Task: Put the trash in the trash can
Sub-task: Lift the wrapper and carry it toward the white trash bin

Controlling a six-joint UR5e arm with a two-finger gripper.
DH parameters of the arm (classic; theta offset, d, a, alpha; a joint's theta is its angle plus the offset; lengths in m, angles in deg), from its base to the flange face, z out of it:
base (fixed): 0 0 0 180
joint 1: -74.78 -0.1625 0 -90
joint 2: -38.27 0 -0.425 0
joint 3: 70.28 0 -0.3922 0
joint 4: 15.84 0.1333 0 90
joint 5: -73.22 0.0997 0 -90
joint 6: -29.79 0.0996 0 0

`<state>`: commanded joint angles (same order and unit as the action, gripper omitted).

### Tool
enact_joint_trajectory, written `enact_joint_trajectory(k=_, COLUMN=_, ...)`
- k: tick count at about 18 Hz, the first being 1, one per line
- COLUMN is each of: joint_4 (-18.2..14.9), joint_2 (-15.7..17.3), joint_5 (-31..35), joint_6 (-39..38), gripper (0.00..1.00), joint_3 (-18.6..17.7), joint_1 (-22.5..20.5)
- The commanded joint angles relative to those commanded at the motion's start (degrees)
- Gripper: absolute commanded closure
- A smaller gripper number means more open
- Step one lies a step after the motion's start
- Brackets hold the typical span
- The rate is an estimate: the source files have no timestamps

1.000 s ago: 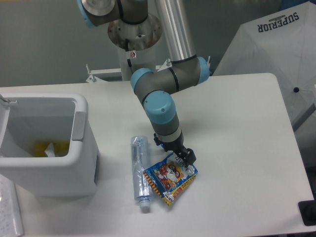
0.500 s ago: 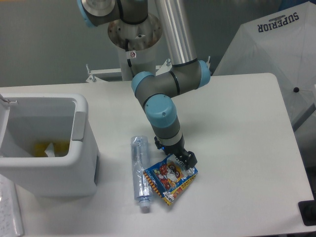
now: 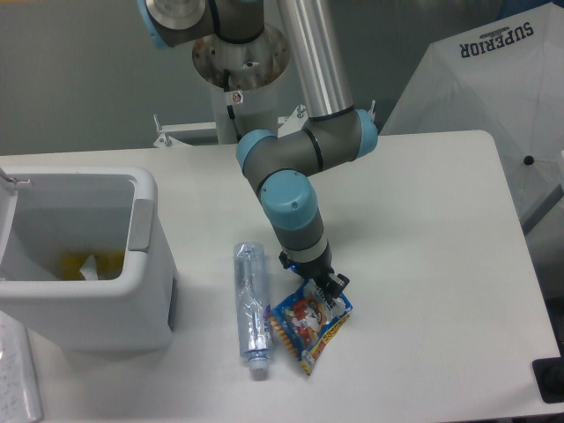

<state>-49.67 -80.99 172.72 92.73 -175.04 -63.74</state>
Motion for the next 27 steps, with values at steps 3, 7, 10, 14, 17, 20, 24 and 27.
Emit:
enact_joint_trajectory(k=3, joint_4=0.0, joint_2=0.1, joint_5=0.0, joint_6=-0.5, gripper=1.00, joint_3=0.4, joint_1=-0.3)
enact_joint_trajectory(k=7, joint_4=0.0, joint_2=0.8, joint_5=-1.6, joint_6=-2.0, gripper=1.00, joint_3=1.2, joint_1=-1.1)
enact_joint_trajectory(k=10, joint_4=-0.4, joint_2=2.1, joint_5=-5.3, joint_6=-3.4, gripper=1.00, joint_3=1.6, joint_1=-2.8)
enact_joint_trajectory(k=14, joint_4=-0.4, joint_2=6.4, joint_5=-12.3, joint_6=-9.1, gripper=1.00, joint_3=2.3, joint_1=-5.2)
enact_joint_trajectory(k=17, joint_4=-0.7, joint_2=9.4, joint_5=-20.8, joint_6=-19.1, gripper=1.00, joint_3=4.8, joint_1=-6.5)
enact_joint_trajectory(k=20, joint_4=-0.6, joint_2=11.9, joint_5=-25.6, joint_6=-27.6, gripper=1.00, joint_3=6.9, joint_1=-6.6)
enact_joint_trajectory(k=24, joint_4=-0.6, joint_2=17.9, joint_5=-28.5, joint_6=-35.4, gripper=1.00, joint_3=7.6, joint_1=-5.7)
enact_joint_trajectory(k=27, joint_4=-0.6, joint_2=21.8, joint_5=-29.8, joint_6=-38.6, gripper=1.00, joint_3=7.6, joint_1=-4.8)
